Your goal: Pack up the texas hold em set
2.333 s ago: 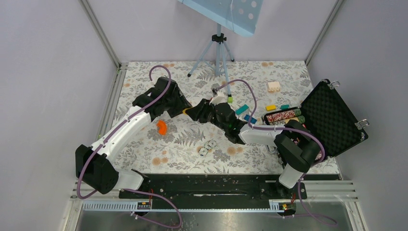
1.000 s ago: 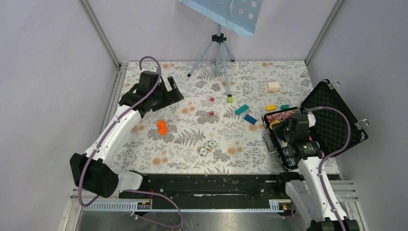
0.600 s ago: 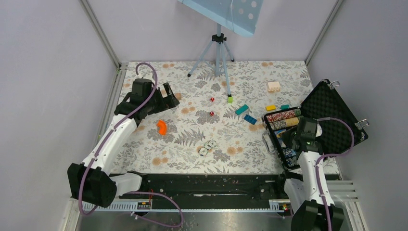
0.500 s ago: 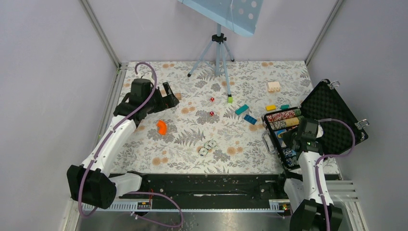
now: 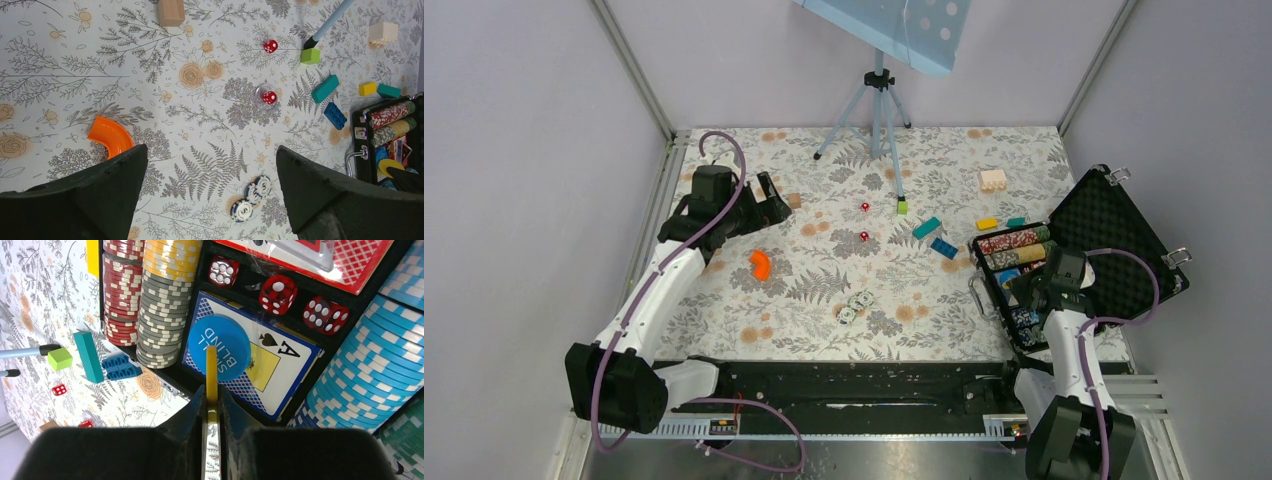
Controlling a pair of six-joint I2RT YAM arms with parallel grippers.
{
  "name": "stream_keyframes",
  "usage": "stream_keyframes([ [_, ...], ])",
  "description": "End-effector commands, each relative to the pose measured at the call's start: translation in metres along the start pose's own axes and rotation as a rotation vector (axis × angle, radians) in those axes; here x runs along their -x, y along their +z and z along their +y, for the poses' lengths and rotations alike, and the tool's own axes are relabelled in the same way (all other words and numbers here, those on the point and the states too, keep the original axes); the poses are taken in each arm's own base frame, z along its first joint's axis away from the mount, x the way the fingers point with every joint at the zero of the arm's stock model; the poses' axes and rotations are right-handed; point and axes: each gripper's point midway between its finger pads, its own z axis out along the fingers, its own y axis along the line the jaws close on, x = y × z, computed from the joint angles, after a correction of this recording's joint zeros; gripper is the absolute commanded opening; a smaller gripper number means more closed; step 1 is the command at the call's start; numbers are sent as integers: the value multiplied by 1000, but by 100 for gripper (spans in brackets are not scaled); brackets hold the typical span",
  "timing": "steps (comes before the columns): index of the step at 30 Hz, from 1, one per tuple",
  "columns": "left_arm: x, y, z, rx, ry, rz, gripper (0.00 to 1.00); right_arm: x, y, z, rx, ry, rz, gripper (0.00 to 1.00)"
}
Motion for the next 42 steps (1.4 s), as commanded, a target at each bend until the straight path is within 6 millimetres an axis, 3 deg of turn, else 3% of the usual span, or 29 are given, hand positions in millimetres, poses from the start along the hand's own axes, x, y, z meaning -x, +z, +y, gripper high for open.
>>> stream_keyframes([
  [1,11,-1,-6,-35,11,-44,99,7,2,7,33,-14,-26,0],
  [8,11,0,-5,-33,8,-43,99,5,6,5,37,-6,-22,4],
  [20,10,2,-3,-27,-1,-36,99,0,6,2,32,5,-5,30],
  [35,14,0,0,-19,-8,-44,99,-3,-7,2,34,8,5,46],
  [42,13,-1,-1,-27,-9,-41,99,-4,-13,-2,22,-6,0,49],
])
